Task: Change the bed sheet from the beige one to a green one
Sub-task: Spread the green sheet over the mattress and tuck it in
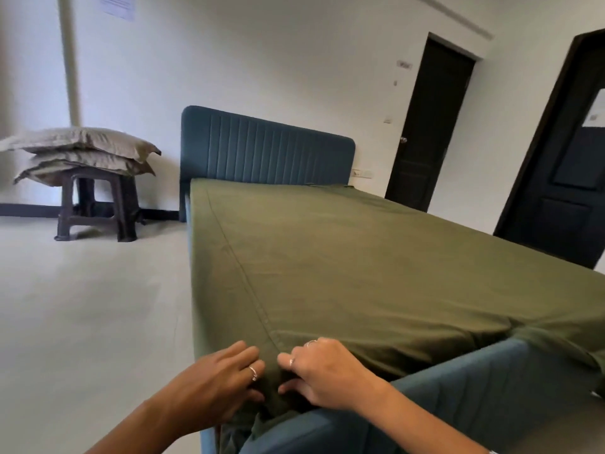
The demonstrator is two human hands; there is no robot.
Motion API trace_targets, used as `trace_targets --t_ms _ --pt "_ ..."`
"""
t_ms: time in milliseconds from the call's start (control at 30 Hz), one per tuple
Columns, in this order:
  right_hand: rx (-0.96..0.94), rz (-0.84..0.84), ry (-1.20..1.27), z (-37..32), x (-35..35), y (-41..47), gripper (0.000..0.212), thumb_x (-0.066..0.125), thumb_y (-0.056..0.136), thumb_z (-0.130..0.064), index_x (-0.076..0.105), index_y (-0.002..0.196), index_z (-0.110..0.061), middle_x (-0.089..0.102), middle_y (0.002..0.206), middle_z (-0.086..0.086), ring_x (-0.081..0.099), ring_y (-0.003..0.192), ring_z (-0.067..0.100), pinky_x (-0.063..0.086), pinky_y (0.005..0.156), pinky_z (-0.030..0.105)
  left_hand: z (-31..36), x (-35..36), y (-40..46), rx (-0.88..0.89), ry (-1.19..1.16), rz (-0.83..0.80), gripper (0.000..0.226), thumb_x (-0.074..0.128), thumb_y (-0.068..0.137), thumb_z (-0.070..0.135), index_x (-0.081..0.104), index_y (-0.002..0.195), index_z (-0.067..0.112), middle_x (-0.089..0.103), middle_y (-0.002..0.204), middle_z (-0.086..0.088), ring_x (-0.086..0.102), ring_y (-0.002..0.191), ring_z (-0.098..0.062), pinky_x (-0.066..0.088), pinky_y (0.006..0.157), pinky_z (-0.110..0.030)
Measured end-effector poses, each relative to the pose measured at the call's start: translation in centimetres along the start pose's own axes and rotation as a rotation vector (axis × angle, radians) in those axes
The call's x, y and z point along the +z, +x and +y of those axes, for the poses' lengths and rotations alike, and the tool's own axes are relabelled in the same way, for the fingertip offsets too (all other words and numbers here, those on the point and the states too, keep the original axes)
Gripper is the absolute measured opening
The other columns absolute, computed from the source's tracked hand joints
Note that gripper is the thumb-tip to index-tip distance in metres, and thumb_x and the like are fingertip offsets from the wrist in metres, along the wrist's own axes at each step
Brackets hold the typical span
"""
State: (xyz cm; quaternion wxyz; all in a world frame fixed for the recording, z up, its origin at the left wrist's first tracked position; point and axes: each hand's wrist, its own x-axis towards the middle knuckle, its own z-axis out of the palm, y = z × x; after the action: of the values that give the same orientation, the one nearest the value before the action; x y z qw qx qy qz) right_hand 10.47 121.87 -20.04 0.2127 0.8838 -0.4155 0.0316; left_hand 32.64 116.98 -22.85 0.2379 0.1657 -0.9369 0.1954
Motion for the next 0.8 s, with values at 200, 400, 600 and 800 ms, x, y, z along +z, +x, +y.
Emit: trace_targets --t_ms 200,400,600,800 --pt "-0.037 0.023 -0.014 -0.1 1.0 0.3 0.025 0.066 0.077 -0.03 0.043 0.083 -0.027 0.057 0.06 -0.005 0.056 0.05 0.017 0.039 0.041 0.024 -0.3 -0.2 0.3 0.069 0.006 -0.019 0.014 0.041 0.098 0.031 0.048 0.087 0.025 0.046 0.081 0.008 0.04 0.069 -0.011 0.037 0.058 -0.021" --pt "-0.012 0.047 0.146 -3.1 -0.3 1.2 0.009 0.057 0.087 -0.02 0.048 0.085 -0.021 0.063 0.066 0.002 0.06 0.056 0.025 0.036 0.044 0.029 -0.5 -0.4 -2.5 0.069 0.071 -0.05 0.041 0.013 0.102 0.026 0.052 0.089 0.029 0.047 0.083 0.012 0.036 0.071 -0.006 0.039 0.056 -0.015" --pt "0.099 0.026 0.206 -3.2 -0.6 0.4 0.013 0.048 0.096 -0.031 0.048 0.09 -0.019 0.066 0.076 0.004 0.064 0.07 0.026 0.038 0.053 0.031 0.7 0.0 -2.2 0.012 0.097 0.008 0.044 0.026 0.103 0.036 0.061 0.081 0.022 0.052 0.077 0.007 0.047 0.065 -0.013 0.046 0.051 -0.024" --pt "0.506 0.285 -0.034 3.7 0.2 -7.2 0.033 0.049 0.083 -0.058 0.059 0.083 -0.026 0.065 0.071 -0.008 0.065 0.064 0.013 0.046 0.053 0.021 1.2 -0.5 1.1 0.068 0.099 0.027 0.044 0.041 0.097 0.053 0.06 0.077 0.02 0.053 0.073 0.004 0.051 0.06 -0.014 0.045 0.048 -0.025"
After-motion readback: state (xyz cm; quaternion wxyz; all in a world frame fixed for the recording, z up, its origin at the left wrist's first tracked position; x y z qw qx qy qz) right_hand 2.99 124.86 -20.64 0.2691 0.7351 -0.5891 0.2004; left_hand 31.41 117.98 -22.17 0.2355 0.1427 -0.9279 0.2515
